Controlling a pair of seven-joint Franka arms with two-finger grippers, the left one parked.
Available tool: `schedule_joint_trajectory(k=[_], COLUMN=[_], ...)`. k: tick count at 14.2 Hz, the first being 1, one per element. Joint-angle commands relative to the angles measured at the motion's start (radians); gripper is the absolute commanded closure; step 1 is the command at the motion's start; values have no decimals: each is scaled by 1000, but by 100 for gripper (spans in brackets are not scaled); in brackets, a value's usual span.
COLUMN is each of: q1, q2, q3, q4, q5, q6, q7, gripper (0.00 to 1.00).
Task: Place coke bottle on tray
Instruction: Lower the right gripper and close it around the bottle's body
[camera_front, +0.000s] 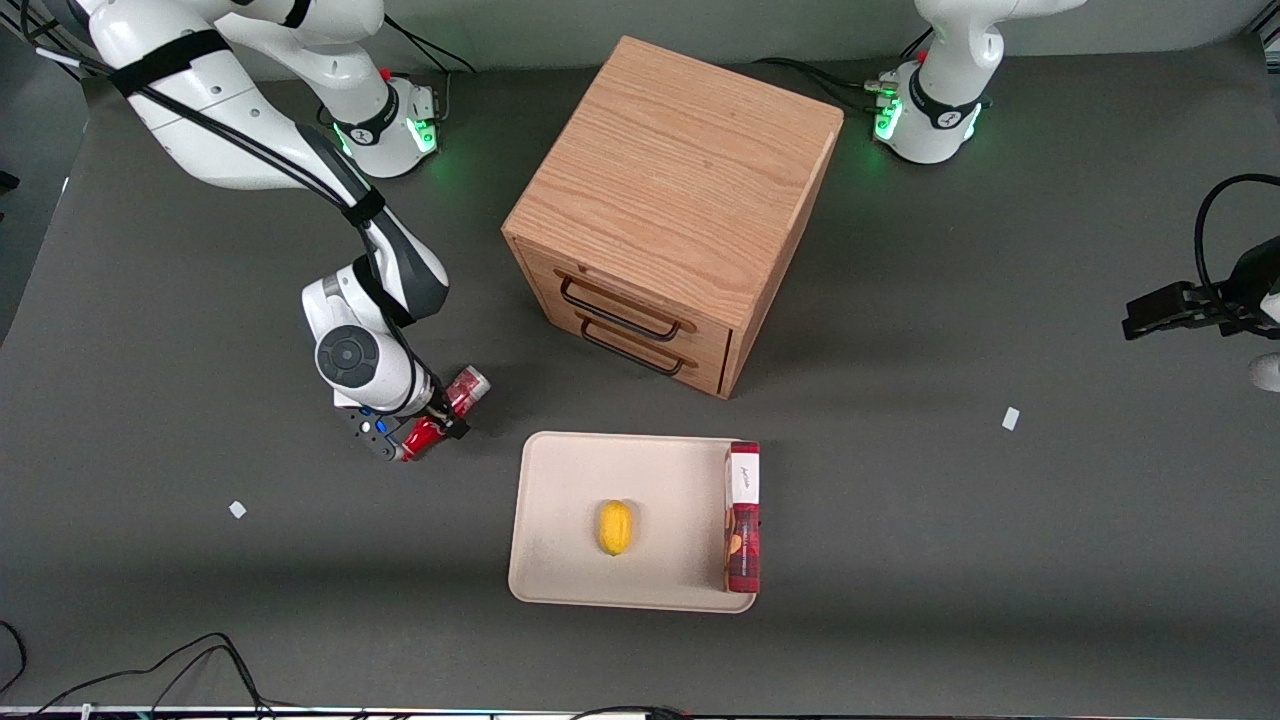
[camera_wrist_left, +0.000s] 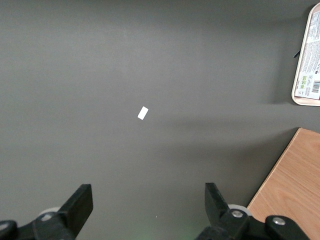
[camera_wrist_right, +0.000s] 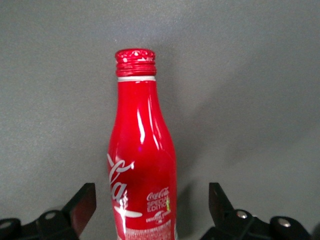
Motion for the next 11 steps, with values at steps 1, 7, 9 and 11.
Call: schedule_joint_trajectory(k=[1,7,9,11], q1=[-4,-3,-1,-1], q2=[3,25,26,26], q3=[7,5,5,5], q4=[1,3,3,3], q5=[-34,-36,-36,-36], q6=[12,49,54,54], q7=[42,48,50,50], gripper=[0,0,0,5])
